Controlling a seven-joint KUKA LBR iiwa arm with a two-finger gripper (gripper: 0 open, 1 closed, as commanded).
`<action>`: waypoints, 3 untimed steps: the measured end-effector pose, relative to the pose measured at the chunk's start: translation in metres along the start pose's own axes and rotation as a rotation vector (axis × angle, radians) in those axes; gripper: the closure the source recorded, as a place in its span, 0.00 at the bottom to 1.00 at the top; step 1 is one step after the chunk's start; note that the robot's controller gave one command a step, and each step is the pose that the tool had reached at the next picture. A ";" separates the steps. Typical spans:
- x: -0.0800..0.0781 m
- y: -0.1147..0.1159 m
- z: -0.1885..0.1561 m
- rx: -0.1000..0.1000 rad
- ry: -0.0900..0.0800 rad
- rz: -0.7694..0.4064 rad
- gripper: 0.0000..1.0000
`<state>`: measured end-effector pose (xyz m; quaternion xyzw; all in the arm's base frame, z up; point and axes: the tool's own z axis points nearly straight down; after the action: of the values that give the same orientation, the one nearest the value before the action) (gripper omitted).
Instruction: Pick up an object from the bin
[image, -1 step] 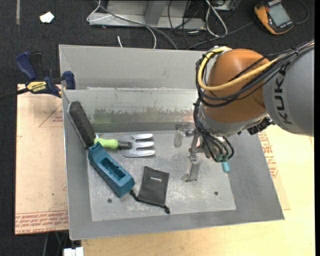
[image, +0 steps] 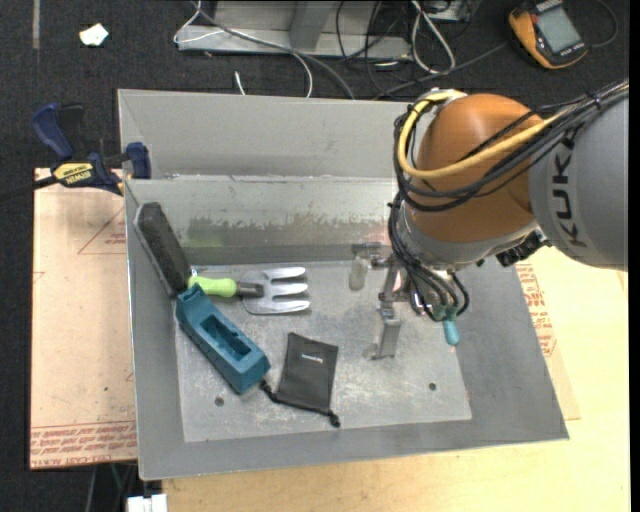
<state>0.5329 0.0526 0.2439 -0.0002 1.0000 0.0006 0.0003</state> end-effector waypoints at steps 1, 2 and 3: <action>0.006 0.013 0.069 -0.001 -0.002 0.091 0.00; -0.005 0.045 0.084 -0.004 -0.014 0.177 0.00; 0.009 0.037 0.107 0.000 0.000 0.392 0.00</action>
Offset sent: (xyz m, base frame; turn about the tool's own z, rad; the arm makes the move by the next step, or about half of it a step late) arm 0.0043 0.0425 -0.0839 0.1805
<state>0.5238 0.0901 0.1373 0.1945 0.9809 0.0008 0.0002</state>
